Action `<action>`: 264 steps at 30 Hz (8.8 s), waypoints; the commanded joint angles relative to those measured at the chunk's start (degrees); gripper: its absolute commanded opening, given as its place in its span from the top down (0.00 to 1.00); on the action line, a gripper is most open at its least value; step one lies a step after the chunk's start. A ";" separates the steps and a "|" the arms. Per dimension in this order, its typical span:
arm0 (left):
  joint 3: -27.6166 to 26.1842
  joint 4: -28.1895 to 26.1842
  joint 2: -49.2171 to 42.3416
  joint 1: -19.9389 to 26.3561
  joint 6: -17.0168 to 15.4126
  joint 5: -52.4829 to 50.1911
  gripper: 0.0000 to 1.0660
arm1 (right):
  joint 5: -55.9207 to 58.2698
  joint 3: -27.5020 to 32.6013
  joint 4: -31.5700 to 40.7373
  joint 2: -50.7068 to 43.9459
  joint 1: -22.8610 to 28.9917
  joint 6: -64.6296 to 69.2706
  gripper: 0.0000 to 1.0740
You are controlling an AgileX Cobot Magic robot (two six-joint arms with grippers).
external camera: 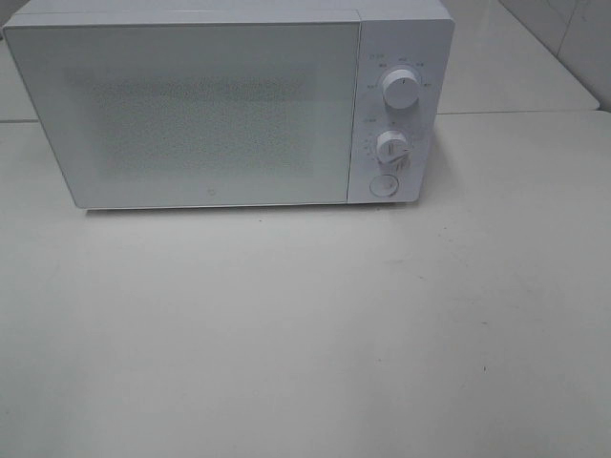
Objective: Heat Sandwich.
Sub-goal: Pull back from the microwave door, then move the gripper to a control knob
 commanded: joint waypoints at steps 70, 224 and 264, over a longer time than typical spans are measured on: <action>0.00 -0.34 -1.38 -0.06 0.06 -0.52 0.08 | -82.62 2.29 7.79 69.84 0.86 -4.35 0.30; 0.00 -0.34 -1.32 -0.06 0.06 -0.52 0.08 | -127.54 -18.33 45.72 117.74 28.93 58.73 0.89; 0.00 -0.34 -1.32 -0.06 0.06 -0.52 0.09 | -129.66 -18.33 46.75 117.74 28.93 72.36 0.63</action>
